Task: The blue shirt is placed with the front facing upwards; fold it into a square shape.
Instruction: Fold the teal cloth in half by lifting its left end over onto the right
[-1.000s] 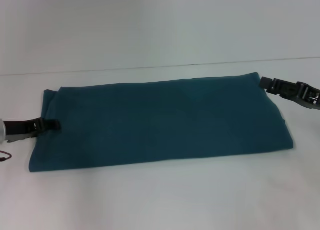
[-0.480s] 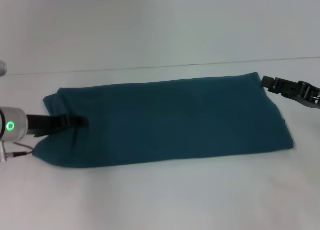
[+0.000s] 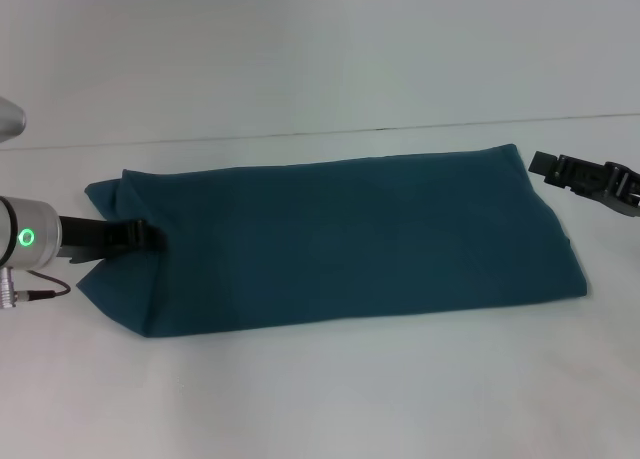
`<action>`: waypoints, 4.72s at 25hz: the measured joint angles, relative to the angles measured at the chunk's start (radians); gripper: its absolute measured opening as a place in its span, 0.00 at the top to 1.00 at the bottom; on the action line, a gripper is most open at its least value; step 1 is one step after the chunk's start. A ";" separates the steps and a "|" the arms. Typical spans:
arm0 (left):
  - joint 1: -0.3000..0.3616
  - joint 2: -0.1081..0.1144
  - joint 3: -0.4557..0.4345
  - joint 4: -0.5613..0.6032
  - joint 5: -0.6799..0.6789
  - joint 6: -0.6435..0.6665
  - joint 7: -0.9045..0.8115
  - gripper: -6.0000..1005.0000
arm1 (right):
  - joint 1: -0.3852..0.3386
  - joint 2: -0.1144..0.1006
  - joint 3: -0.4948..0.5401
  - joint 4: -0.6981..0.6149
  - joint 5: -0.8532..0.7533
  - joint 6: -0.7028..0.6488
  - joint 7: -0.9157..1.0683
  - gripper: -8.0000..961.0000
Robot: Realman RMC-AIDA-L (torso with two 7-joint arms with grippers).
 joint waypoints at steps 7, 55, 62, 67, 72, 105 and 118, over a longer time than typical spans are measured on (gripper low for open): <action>0.000 -0.003 0.000 0.003 0.017 -0.013 -0.001 0.83 | 0.002 0.000 0.000 0.000 0.000 0.001 0.001 0.41; 0.069 0.014 -0.030 0.411 0.107 0.297 -0.239 0.93 | 0.000 -0.002 0.009 0.003 0.000 0.012 0.007 0.41; -0.001 -0.030 -0.028 0.431 0.079 0.338 -0.240 0.94 | 0.000 -0.003 0.009 0.003 0.000 0.012 0.002 0.41; -0.021 -0.054 -0.012 0.466 0.019 0.370 -0.232 0.94 | -0.002 -0.003 0.009 0.005 0.000 0.013 0.001 0.41; -0.050 -0.078 0.083 0.436 -0.092 0.346 -0.219 0.94 | -0.003 -0.004 0.008 0.010 0.000 0.017 0.000 0.41; -0.173 -0.092 0.266 0.040 -0.382 0.035 -0.080 0.85 | -0.001 -0.004 0.000 0.014 0.000 0.024 0.000 0.41; -0.201 -0.092 0.246 -0.042 -0.538 0.046 0.051 0.80 | 0.006 -0.007 0.000 0.014 -0.002 0.024 0.000 0.41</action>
